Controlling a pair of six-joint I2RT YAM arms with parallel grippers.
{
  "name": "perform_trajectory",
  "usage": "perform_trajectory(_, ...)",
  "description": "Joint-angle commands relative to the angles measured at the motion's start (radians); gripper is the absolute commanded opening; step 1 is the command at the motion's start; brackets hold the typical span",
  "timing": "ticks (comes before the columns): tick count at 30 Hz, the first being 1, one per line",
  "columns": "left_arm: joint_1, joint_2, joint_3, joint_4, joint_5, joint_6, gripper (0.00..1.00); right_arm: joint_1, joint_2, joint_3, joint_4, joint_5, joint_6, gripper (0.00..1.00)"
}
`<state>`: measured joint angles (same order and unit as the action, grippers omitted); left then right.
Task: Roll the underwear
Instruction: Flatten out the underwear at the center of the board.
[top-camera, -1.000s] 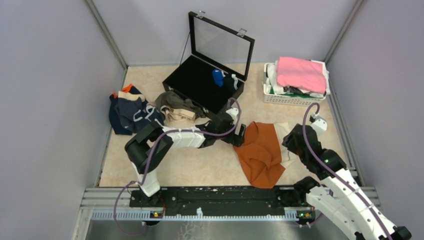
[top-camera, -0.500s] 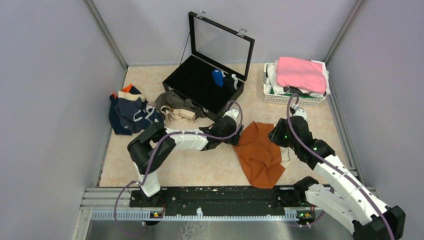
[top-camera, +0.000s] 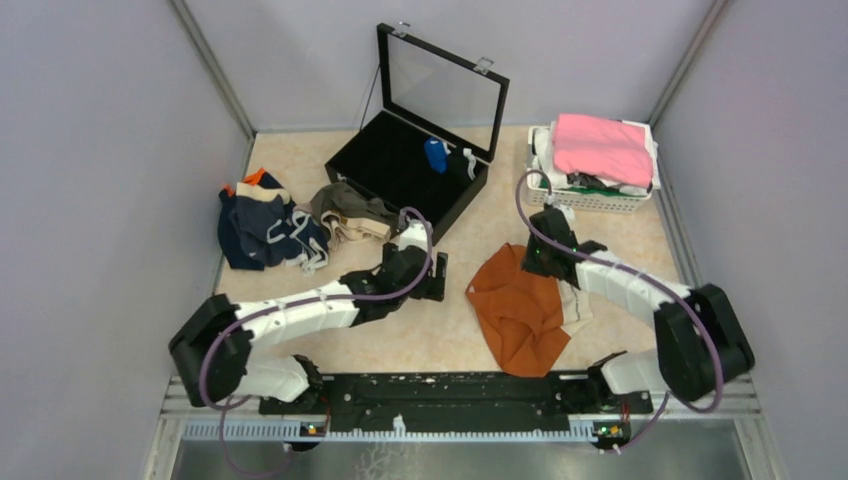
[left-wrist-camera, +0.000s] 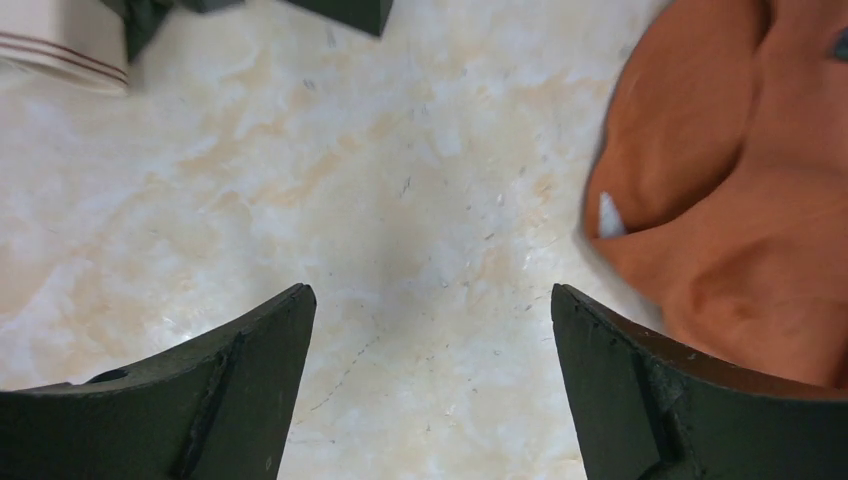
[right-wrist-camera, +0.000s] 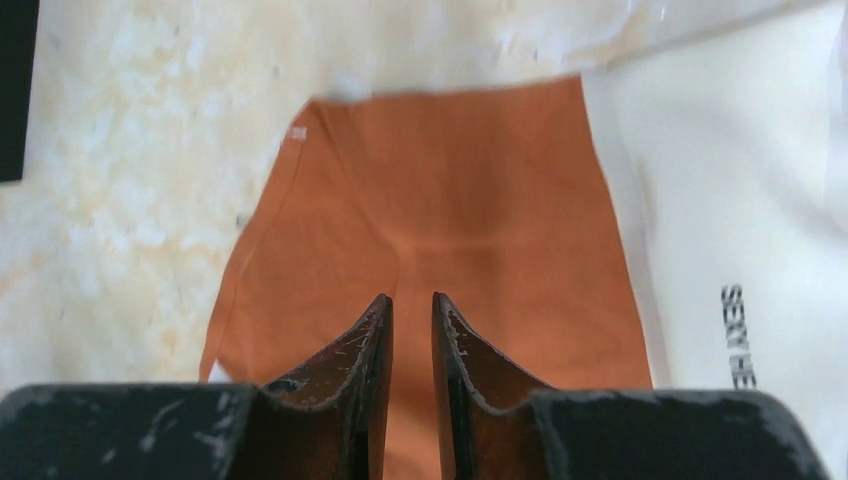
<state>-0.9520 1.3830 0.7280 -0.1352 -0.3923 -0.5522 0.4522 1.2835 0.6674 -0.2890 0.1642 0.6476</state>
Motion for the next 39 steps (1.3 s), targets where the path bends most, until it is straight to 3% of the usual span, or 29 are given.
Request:
perform_trajectory(1, -0.001, -0.165, 0.005, -0.068, -0.077, -0.017, 0.94, -0.023, 0.137, 0.128, 0.109, 0.084, -0.060, 0.20)
perform_trajectory(12, 0.001, -0.416, -0.025, -0.119, -0.187, -0.035, 0.96, 0.005, 0.379, 0.202, 0.212, -0.114, -0.184, 0.25)
perform_trajectory(22, 0.002, -0.550, -0.014, -0.200, -0.342, -0.026, 0.99, 0.234, 0.437, 0.220, 0.281, -0.311, -0.251, 0.32)
perform_trajectory(33, 0.004, -0.652, -0.015, -0.305, -0.454, -0.089, 0.99, 0.506, 0.378, 0.141, 0.392, -0.540, -0.267, 0.37)
perform_trajectory(39, 0.005, -0.689, -0.053, -0.300, -0.446, -0.127, 0.99, 0.487, 0.057, 0.080, 0.337, -0.275, -0.182, 0.46)
